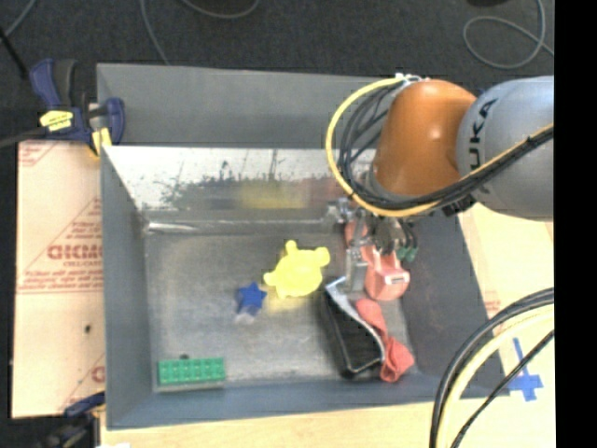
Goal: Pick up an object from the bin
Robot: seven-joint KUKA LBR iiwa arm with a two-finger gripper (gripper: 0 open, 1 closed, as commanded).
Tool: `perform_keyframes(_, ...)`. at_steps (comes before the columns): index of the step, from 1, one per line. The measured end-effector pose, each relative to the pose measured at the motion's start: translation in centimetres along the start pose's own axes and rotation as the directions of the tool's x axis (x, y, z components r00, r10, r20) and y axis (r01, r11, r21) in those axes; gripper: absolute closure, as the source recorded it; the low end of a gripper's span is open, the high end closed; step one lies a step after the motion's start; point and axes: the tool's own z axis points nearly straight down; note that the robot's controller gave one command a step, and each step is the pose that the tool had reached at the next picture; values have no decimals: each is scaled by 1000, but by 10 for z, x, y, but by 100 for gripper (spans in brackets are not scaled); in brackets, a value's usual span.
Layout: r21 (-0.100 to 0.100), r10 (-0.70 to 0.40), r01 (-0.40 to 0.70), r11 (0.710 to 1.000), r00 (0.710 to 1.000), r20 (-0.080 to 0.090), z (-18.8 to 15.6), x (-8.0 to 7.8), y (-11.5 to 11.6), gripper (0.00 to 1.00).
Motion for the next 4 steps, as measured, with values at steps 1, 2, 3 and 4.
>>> perform_keyframes(1, -2, -14, 14, 1000, 1000, -5, 50, 7, 42, 0)
perform_keyframes(2, 0, 217, -217, 976, 976, -2, 87, 9, 22, 100)
perform_keyframes(3, 0, 217, -217, 976, 976, -2, 87, 9, 22, 100)
perform_keyframes(4, 0, 208, -208, 978, 978, -8, 59, 0, 25, 100)
